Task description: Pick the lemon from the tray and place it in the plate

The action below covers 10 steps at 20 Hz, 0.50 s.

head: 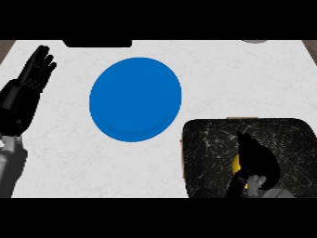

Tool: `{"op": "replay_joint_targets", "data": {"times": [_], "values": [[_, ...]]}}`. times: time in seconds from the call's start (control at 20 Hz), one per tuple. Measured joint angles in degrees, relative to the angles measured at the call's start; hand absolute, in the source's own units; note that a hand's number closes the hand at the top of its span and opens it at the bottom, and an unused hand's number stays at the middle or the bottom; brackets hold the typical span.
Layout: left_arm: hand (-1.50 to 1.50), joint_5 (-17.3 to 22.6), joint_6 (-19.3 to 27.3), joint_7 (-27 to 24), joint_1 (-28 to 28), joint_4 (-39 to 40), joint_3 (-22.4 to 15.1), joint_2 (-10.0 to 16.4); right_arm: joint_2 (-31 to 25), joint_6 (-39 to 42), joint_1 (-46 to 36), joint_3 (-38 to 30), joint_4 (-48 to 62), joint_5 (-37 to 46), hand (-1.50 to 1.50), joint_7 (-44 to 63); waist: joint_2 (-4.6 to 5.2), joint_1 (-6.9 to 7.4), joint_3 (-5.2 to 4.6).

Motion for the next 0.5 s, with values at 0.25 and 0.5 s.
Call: {"op": "replay_joint_targets", "data": {"times": [0.25,0.5], "values": [[0.00,-0.5,-0.9,-0.3,-0.1,0.7,0.7,-0.6,-0.7,-1.1,-0.1,-1.3,1.9,2.9,1.50,-3.2,-0.24,0.01,-0.22],[0.00,-0.5,-1.8,-0.3,-0.4,0.6,1.2,-0.6,-5.1,-6.0,-3.9,-1.9,5.3,6.4,1.50,-11.2,-0.24,0.46,-0.30]]}}
